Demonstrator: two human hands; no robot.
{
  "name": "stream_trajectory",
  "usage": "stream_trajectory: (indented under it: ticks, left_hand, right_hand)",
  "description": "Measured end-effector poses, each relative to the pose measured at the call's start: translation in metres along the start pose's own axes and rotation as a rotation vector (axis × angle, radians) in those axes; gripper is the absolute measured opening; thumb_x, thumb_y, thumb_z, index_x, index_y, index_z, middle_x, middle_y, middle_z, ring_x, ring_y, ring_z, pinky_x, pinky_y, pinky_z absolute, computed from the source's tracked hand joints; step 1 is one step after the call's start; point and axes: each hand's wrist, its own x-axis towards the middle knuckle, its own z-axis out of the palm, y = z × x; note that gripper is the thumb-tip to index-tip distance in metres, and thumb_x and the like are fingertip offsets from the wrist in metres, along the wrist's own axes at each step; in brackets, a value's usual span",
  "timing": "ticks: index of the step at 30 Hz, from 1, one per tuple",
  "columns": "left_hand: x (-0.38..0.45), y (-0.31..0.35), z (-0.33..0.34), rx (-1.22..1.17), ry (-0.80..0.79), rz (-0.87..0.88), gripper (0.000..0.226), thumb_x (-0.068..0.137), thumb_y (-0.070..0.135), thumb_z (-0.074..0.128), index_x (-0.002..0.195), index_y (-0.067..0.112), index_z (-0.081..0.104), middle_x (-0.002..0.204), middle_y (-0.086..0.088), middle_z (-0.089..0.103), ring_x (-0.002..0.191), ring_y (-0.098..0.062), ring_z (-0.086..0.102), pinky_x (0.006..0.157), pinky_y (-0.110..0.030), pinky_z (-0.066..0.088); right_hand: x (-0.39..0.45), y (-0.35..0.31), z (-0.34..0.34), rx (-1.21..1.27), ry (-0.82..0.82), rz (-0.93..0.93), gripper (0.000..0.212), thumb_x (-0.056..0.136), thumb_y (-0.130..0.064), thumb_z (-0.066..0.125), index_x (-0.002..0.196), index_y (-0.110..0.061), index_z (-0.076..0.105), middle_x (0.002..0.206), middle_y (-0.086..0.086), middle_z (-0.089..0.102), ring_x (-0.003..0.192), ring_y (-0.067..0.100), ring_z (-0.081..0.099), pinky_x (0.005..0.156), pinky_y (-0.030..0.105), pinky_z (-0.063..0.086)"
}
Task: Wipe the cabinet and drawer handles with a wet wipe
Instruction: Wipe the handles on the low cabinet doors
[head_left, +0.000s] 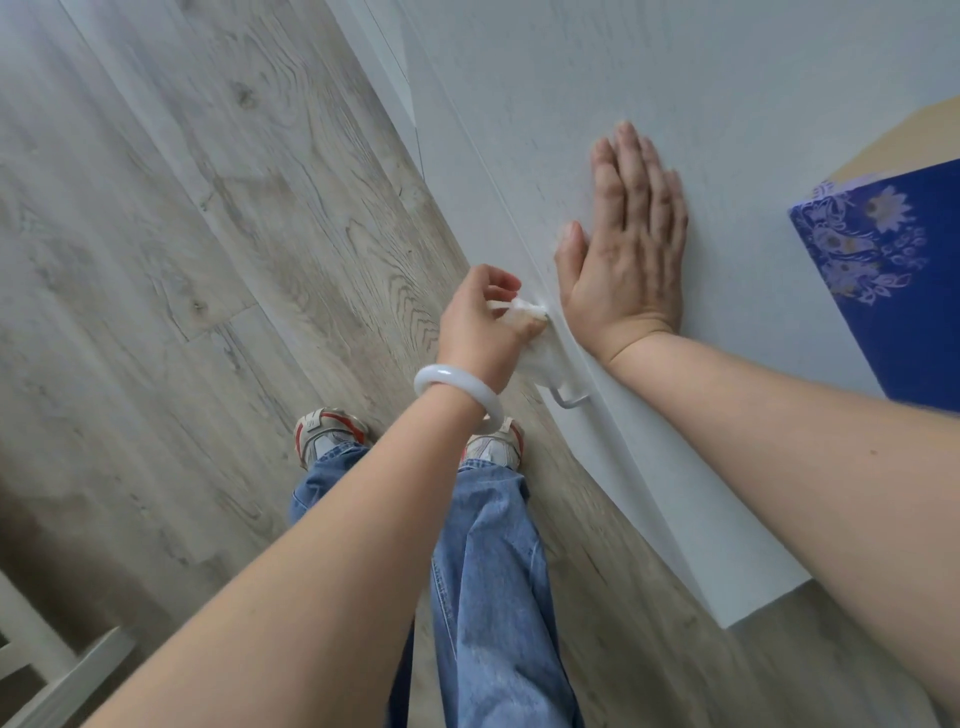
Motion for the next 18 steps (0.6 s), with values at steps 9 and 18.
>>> stream_trajectory:
  ticks: [9,18]
  left_hand:
    - [-0.006,-0.007,0.004,-0.095,0.012,0.0,0.006,0.082,0.02,0.073,0.077,0.021,0.069,0.067,0.009,0.063,0.066,-0.005,0.057,0.067,-0.023,0.048]
    - [-0.026,-0.021,0.028,-0.819,0.167,-0.33,0.011,0.08,0.001,0.072,0.084,0.01,0.07,0.086,-0.004,0.071,0.082,-0.014,0.067,0.084,-0.027,0.053]
  right_hand:
    - [0.0,-0.001,0.0,-0.005,-0.002,-0.007,0.065,0.087,-0.032,0.042,0.147,-0.007,0.034,0.155,0.012,0.029,0.144,0.026,0.026,0.118,0.043,0.017]
    - [0.001,0.0,0.0,-0.013,-0.002,-0.01,0.064,0.087,-0.031,0.042,0.146,-0.006,0.034,0.155,0.012,0.029,0.144,0.026,0.026,0.118,0.043,0.017]
